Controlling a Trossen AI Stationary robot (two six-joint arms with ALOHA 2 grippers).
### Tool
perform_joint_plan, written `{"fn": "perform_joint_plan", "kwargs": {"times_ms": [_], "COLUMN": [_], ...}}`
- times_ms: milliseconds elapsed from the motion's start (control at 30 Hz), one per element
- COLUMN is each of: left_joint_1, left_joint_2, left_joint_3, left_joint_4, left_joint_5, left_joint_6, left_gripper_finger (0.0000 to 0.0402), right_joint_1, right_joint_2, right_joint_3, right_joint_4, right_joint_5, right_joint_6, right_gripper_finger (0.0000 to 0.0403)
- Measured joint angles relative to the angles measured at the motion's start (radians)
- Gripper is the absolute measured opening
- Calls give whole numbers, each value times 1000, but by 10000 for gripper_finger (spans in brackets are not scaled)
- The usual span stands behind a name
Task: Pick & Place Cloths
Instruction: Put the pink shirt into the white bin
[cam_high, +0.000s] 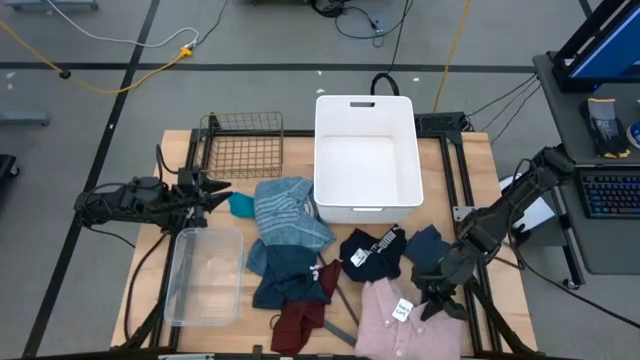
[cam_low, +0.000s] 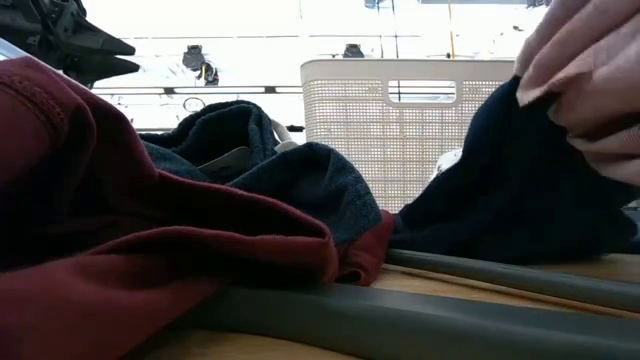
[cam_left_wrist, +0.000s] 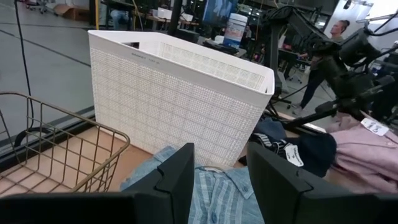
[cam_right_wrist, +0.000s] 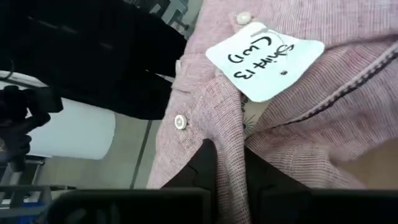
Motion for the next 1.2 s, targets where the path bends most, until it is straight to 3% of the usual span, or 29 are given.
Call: {"fn": "perform_joint_plan", "kwargs": {"times_ms": [367,667,933,1100,1200], "left_joint_1": [0,0,0,0,0], "left_joint_2": [0,0,0,0,0], "left_joint_3": [0,0,0,0,0], "left_joint_4": [1,1,0,-1,-1], "left_joint_5": [0,0,0,0,0], "left_joint_6": [0,9,9,11,21], "left_gripper_finger": [147,147,147,147,147], "right_joint_1": [-3,-78,-184,-232,-257], "right_joint_2": [-1,-1,-2,-2,-2], "right_joint_3": [0,0,2,2,2], "right_joint_4": [482,868,1170,1230,1221], "right_joint_5": [40,140,129,135,196], "right_joint_6": [-13,-205,-573,-812,-957], "right_gripper_finger": [14,14,14,14,14]}}
